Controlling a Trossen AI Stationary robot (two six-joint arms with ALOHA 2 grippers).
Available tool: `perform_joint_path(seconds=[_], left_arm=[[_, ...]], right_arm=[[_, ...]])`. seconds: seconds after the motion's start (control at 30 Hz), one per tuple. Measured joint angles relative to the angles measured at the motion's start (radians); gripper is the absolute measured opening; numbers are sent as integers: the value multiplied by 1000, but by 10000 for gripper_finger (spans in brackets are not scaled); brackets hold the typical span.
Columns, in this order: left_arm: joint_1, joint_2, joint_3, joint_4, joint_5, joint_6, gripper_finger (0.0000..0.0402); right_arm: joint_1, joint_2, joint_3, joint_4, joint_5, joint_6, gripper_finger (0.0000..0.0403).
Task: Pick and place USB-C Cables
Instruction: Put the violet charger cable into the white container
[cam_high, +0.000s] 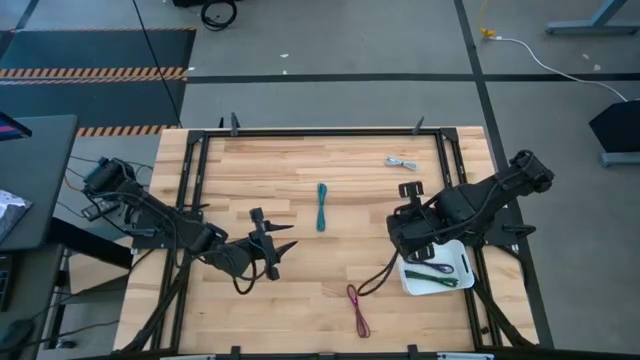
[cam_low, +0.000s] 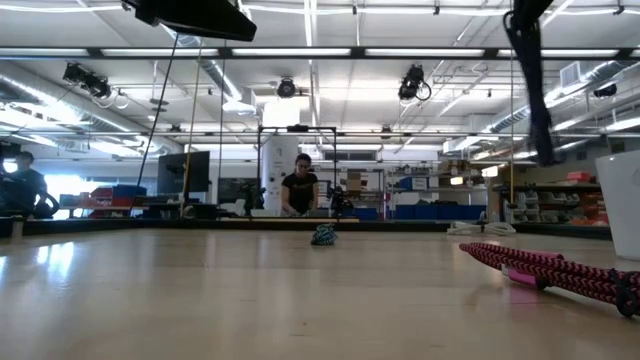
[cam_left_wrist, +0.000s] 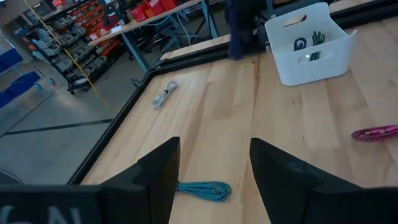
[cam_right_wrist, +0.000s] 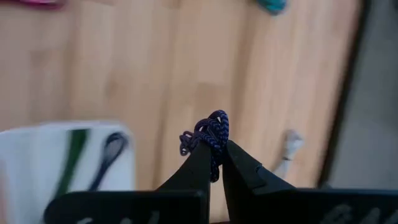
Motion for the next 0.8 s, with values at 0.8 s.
perform_joint_path(seconds=[0.8], left_arm=[[1, 0, 0, -12, 0, -53, 201]], right_arm=[[-108, -29, 373, -1, -87, 48, 22]])
